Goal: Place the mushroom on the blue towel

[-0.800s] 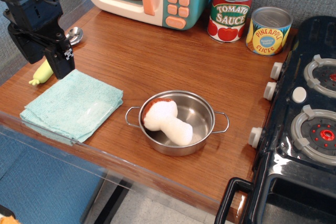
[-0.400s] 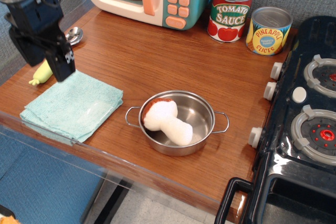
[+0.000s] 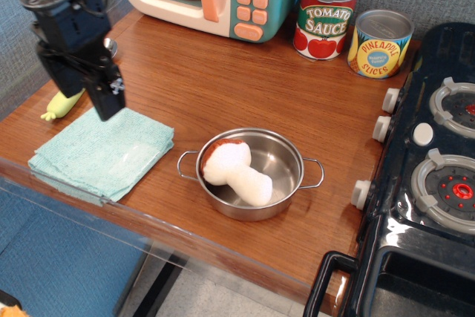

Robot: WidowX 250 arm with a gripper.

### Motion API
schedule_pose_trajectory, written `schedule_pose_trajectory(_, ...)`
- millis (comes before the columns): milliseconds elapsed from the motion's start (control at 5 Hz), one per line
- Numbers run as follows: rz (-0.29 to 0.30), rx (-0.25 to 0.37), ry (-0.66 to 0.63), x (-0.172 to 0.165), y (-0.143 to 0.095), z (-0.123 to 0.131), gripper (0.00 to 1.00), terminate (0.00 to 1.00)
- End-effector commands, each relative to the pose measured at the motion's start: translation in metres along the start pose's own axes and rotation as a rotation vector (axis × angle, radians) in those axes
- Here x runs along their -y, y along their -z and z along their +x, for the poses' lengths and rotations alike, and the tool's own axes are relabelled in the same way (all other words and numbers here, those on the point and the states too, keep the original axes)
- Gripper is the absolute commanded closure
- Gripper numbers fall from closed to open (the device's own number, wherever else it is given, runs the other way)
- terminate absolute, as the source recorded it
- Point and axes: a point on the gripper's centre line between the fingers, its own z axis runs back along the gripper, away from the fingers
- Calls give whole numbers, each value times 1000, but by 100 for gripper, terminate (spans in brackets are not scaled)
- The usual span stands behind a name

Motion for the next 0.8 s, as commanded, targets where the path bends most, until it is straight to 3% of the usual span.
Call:
schedule_pose_trajectory(0,-41,79,232,60,-4,38,0,0)
schedule_pose_trajectory(400,-60,68,391,111,13,55,0,0)
schedule_pose_trajectory(600,-47,50,411,119,17,57,0,0)
